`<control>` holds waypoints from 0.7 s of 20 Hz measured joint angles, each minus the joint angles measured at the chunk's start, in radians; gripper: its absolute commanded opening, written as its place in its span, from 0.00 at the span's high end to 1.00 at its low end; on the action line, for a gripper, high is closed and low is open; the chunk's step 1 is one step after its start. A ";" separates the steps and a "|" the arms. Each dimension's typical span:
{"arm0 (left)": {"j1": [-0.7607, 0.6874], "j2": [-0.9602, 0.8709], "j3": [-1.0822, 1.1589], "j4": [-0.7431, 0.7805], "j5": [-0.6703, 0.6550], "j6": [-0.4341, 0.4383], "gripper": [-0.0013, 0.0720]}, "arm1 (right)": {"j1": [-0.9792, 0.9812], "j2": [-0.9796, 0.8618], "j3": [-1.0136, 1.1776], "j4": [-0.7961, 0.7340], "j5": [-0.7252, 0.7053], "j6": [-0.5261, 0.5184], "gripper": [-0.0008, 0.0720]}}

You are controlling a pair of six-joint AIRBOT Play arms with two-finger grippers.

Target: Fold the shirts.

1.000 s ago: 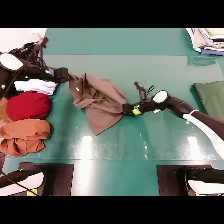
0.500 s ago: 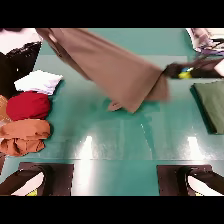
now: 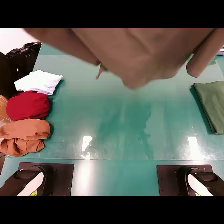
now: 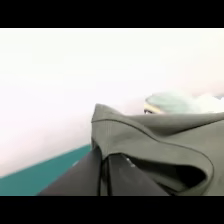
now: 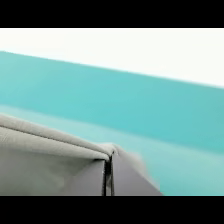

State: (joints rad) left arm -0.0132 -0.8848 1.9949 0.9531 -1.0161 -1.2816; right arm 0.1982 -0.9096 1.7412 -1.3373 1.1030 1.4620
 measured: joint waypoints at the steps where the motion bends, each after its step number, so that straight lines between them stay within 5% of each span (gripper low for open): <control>1: 0.000 0.010 0.019 -0.004 -0.006 0.000 0.95 | -0.001 0.005 0.038 -0.002 0.018 -0.005 0.97; 8: 0.001 0.045 -0.039 0.017 -0.151 -0.023 0.95 | 0.002 -0.118 0.242 0.000 0.240 0.002 0.97; 14: 0.001 -0.027 -0.524 0.111 -0.214 -0.047 0.95 | 0.050 -0.391 0.043 0.002 0.396 0.011 0.97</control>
State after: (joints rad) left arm -0.0124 -0.9119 1.4712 1.0645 -1.2304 -1.3285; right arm 0.2481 -1.3003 1.7840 -1.3354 1.4986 1.4727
